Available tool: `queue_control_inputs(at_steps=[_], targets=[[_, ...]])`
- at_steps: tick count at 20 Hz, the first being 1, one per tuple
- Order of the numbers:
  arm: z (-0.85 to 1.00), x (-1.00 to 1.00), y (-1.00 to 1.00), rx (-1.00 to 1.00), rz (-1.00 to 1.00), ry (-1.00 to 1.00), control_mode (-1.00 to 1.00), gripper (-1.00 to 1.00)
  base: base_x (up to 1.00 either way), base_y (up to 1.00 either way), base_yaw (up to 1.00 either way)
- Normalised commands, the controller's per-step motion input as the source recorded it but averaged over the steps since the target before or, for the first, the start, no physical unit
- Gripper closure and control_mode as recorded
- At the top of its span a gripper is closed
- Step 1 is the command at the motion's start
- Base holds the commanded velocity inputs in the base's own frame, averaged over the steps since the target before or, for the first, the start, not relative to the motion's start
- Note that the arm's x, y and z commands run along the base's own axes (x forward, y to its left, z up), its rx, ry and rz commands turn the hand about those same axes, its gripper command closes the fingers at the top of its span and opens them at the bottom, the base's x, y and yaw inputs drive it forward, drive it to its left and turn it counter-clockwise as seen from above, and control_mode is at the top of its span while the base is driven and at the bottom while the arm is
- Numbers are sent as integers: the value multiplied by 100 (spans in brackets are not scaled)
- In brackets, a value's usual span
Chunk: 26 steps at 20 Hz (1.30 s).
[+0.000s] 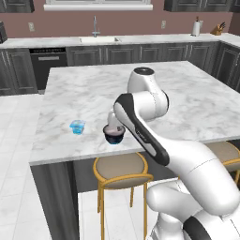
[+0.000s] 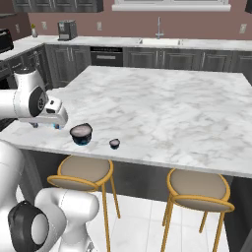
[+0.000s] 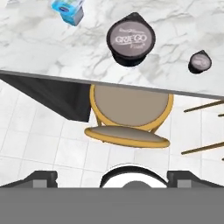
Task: Stack the yogurt containers by placing the smaller containers on top of the larger containers.
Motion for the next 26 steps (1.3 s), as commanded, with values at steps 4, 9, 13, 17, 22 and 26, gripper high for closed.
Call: queue_control_inputs(at_steps=[4, 9, 13, 17, 22, 26], targets=[[0, 1, 41, -7, 6, 9, -100, -100, 0, 0, 0], [0, 6, 43, -10, 7, 7, -100, -100, 0, 0, 0], [0, 3, 44, -13, 7, -1, -100, -100, 0, 0, 0], [-7, 0, 29, -16, 4, -17, -100, -100, 0, 0, 0], [-12, 0, 19, -12, 3, -31, -100, -100, 0, 0, 0], [-18, 2, 12, -9, 4, -30, -100, -100, 0, 0, 0]])
